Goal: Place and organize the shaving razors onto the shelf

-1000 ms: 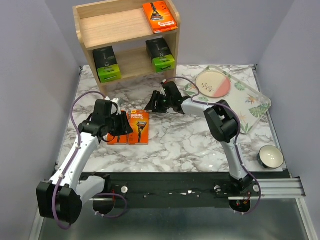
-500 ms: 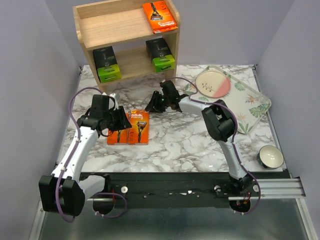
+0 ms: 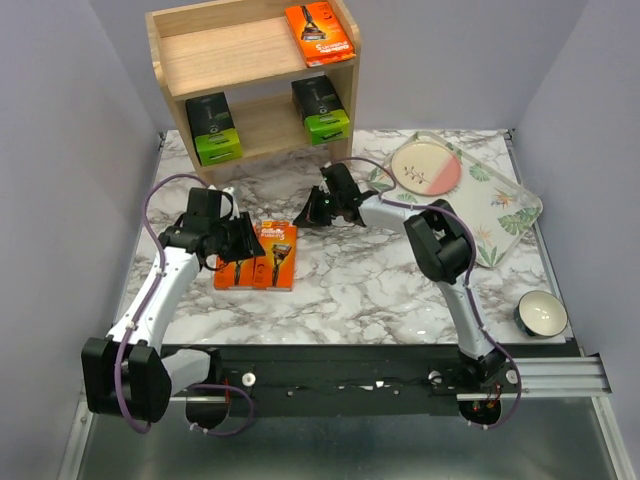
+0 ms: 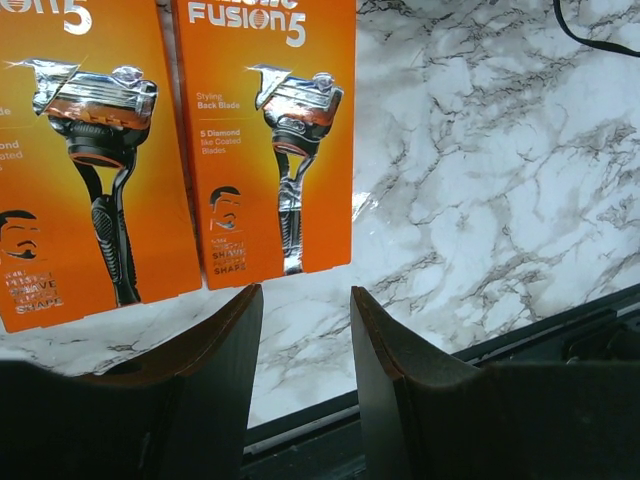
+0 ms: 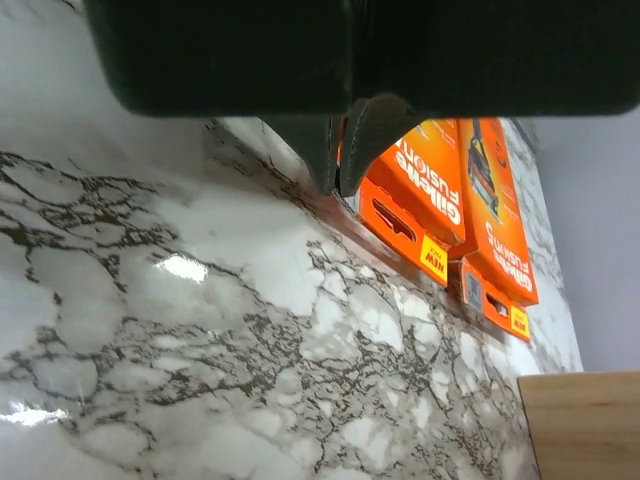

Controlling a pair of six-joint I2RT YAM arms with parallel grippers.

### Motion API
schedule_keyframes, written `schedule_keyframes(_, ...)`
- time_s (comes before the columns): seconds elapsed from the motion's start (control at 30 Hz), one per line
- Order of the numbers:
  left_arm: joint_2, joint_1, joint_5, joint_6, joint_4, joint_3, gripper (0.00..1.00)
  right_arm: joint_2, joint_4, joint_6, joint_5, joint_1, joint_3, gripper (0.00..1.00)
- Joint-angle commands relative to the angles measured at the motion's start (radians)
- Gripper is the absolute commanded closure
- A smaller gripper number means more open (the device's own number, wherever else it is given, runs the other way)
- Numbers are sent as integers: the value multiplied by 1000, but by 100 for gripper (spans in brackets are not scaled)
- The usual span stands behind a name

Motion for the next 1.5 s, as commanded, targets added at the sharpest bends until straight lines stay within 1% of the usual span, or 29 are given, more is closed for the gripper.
schedule_keyframes(0.0, 27, 0, 72, 1, 39, 17, 51, -94, 4, 18, 27, -16, -138, 99)
schedule_keyframes(0.07, 30, -33, 95, -6, 76, 0, 51, -147, 21, 27, 40, -48, -210, 99)
schedule_keyframes(0.1, 39, -56, 108, -11, 90, -15, 51, -181, 23, 44, 59, -61, -296, 99)
schedule_keyframes(0.13, 44, -104, 113, -16, 105, -21, 51, -242, 15, 50, 67, -73, -335, 99)
schedule_keyframes(0.2, 61, -162, 127, -26, 146, -37, 52, -305, -3, 64, 93, -116, -451, 99)
schedule_keyframes(0.23, 65, -187, 130, -31, 160, -41, 53, -365, -23, 66, 99, -130, -491, 99)
schedule_keyframes(0.27, 71, -234, 129, -39, 183, -46, 54, -393, -33, 69, 109, -153, -523, 100)
schedule_keyframes(0.3, 84, -253, 129, -54, 194, -60, 54, -416, -39, 75, 130, -162, -555, 99)
schedule_keyframes(0.33, 91, -276, 127, -59, 199, -66, 56, -444, -46, 81, 136, -170, -621, 99)
schedule_keyframes(0.4, 133, -337, 121, -57, 205, -75, 56, -508, -51, 98, 145, -181, -678, 99)
schedule_keyframes(0.5, 179, -388, 86, -77, 214, -98, 57, -577, -82, 127, 135, -182, -760, 99)
schedule_keyframes(0.6, 238, -399, 98, -115, 234, -126, 60, -640, -100, 174, 142, -182, -833, 99)
schedule_keyframes(0.63, 255, -400, 108, -122, 239, -130, 65, -652, -91, 181, 148, -182, -850, 99)
schedule_keyframes(0.73, 318, -406, 126, -145, 254, -130, 71, -688, -88, 188, 156, -188, -892, 99)
schedule_keyframes(0.87, 413, -408, 92, -135, 266, -100, 71, -731, -47, 190, 133, -190, -947, 98)
schedule_keyframes(0.9, 458, -408, 75, -126, 269, -77, 71, -741, -39, 182, 129, -190, -958, 97)
schedule_keyframes(0.93, 476, -408, 63, -120, 271, -61, 71, -751, -27, 181, 129, -190, -980, 94)
schedule_keyframes(1.0, 533, -408, 40, -102, 275, -10, 71, -789, -16, 174, 129, -190, -1002, 86)
schedule_keyframes(1.07, 570, -408, 4, -51, 266, 32, 71, -838, -2, 171, 136, -191, -1031, 79)
schedule_keyframes(1.1, 605, -408, -14, -27, 262, 73, 71, -856, 3, 150, 135, -191, -1034, 69)
schedule_keyframes(1.13, 619, -408, -32, 36, 265, 90, 71, -872, 9, 136, 133, -193, -1034, 63)
schedule_keyframes(1.17, 633, -408, -39, 62, 271, 104, 71, -884, 21, 113, 132, -202, -1024, 54)
schedule_keyframes(1.2, 660, -408, -48, 93, 268, 118, 71, -896, 29, 45, 127, -207, -1013, 50)
schedule_keyframes(1.27, 693, -408, -59, 163, 234, 166, 71, -893, 72, -34, 98, -216, -970, 41)
schedule_keyframes(1.3, 709, -408, -60, 177, 226, 176, 72, -877, 73, -98, 87, -216, -953, 39)
schedule_keyframes(1.4, 702, -406, -49, 182, 234, 184, 72, -821, 72, -164, 49, -225, -881, 39)
schedule_keyframes(1.47, 659, -406, -45, 162, 251, 175, 71, -754, 102, -187, 0, -225, -861, 39)
